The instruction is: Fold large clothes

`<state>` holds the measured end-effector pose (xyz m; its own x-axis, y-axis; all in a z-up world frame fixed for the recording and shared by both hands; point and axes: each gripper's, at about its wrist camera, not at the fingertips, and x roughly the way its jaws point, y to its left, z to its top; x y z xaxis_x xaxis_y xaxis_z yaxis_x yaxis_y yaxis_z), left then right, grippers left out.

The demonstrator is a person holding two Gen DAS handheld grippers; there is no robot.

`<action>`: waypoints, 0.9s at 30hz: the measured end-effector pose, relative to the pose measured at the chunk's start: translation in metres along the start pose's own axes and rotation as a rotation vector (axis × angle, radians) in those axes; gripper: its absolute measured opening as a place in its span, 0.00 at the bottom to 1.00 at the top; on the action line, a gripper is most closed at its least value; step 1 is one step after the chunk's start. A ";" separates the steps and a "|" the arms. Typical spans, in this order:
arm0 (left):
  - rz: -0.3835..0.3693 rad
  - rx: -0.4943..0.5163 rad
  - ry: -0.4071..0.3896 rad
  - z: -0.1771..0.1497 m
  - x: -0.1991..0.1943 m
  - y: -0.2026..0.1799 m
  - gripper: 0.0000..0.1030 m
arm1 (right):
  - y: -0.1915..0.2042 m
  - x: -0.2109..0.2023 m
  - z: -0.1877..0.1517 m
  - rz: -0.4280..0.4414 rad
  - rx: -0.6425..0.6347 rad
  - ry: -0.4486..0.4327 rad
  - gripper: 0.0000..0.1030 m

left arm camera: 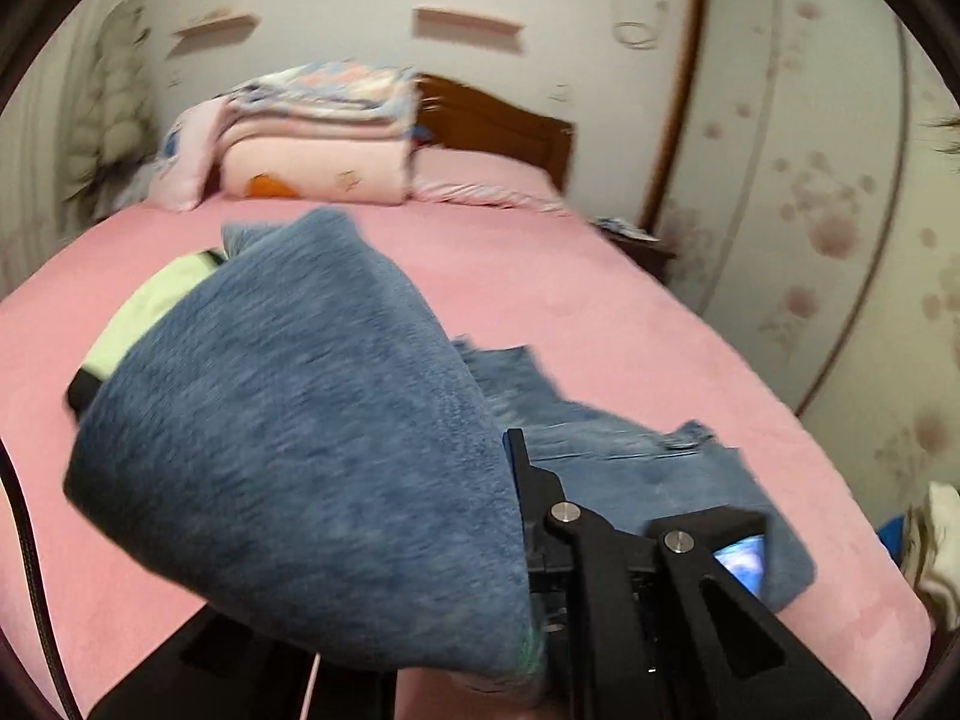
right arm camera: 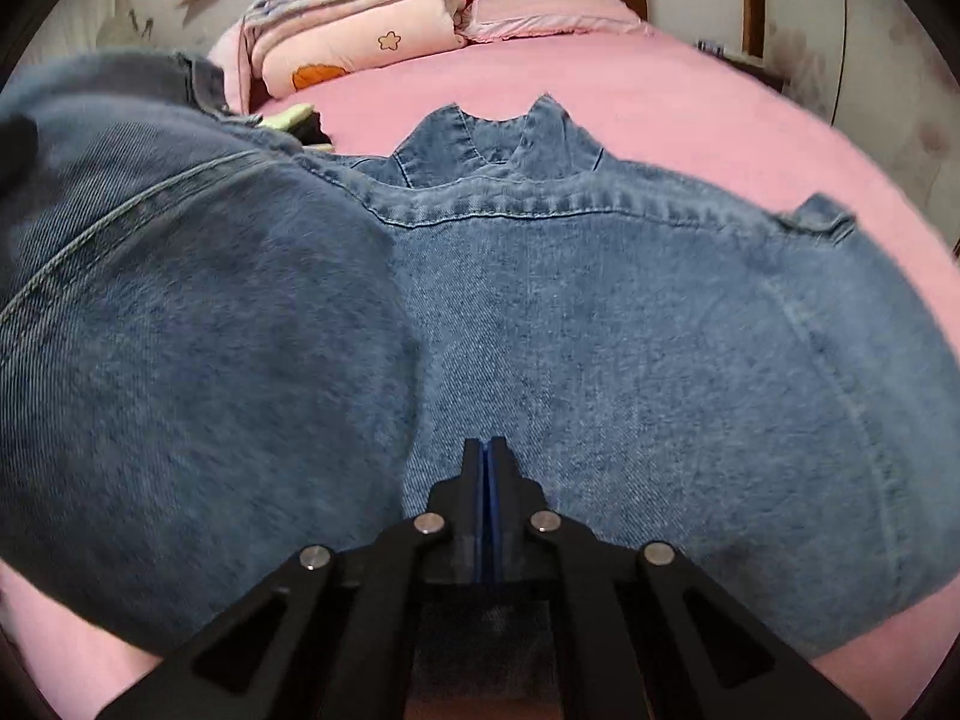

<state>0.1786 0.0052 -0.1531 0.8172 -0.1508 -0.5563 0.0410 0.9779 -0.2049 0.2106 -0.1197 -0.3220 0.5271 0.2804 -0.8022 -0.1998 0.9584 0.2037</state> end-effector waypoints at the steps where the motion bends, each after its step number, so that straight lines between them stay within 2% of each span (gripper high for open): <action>1: -0.015 0.008 -0.004 0.002 0.002 -0.009 0.09 | -0.006 0.000 0.000 0.038 0.020 0.004 0.02; 6: -0.094 0.066 -0.031 0.012 0.015 -0.060 0.09 | -0.040 -0.009 0.002 0.197 0.138 0.021 0.00; 10: -0.166 0.119 -0.022 0.009 0.033 -0.109 0.09 | -0.085 -0.043 -0.009 0.239 0.278 -0.012 0.00; 13: -0.212 0.167 0.010 -0.003 0.056 -0.149 0.09 | -0.128 -0.080 -0.024 0.186 0.340 -0.047 0.00; 16: -0.249 0.240 0.055 -0.027 0.080 -0.191 0.09 | -0.175 -0.111 -0.045 0.088 0.389 -0.050 0.00; 20: -0.249 0.383 0.193 -0.076 0.119 -0.241 0.09 | -0.215 -0.128 -0.066 -0.043 0.411 -0.011 0.00; 23: -0.220 0.459 0.267 -0.104 0.135 -0.256 0.09 | -0.231 -0.134 -0.076 -0.091 0.431 0.004 0.01; 27: -0.208 0.531 0.276 -0.110 0.138 -0.261 0.13 | -0.235 -0.138 -0.077 -0.126 0.422 0.008 0.01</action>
<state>0.2170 -0.2872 -0.2650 0.5858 -0.3078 -0.7497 0.5209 0.8517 0.0573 0.1215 -0.3875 -0.3022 0.5188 0.1612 -0.8396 0.2216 0.9232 0.3141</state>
